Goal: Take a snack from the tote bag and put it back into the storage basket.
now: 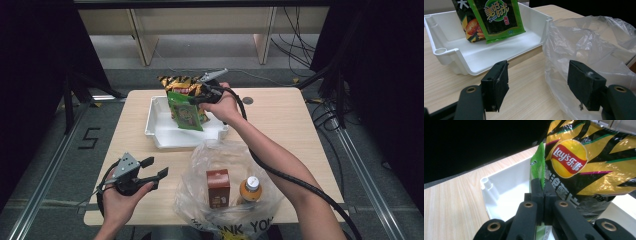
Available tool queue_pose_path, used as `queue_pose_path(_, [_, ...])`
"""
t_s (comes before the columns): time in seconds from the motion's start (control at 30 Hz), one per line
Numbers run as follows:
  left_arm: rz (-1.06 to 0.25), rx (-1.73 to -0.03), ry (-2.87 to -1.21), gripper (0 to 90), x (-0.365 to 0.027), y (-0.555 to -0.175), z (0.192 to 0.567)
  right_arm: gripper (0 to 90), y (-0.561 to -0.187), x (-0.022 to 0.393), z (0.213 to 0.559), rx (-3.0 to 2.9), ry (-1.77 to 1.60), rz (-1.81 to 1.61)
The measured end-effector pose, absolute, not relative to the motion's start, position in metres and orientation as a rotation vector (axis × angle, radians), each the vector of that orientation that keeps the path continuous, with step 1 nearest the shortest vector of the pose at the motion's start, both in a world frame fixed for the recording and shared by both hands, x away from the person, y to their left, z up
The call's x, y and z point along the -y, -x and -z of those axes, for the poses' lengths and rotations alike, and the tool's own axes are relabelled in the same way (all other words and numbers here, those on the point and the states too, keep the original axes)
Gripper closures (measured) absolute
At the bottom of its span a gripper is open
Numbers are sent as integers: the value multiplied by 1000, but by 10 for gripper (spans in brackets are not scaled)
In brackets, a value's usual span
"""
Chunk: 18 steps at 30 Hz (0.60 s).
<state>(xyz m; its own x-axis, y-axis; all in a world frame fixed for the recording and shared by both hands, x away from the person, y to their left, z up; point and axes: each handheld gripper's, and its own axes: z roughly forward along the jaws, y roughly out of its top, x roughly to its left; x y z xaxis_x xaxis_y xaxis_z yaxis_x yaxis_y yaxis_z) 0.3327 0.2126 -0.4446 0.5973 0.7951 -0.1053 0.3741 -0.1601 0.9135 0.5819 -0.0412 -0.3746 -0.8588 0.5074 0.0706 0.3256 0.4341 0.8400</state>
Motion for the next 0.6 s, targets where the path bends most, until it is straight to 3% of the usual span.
queue_pose_path(0.6, [-486,-954,-1762,329,-211,-333,446,900,-589,29,387,-2483,-717,-1376])
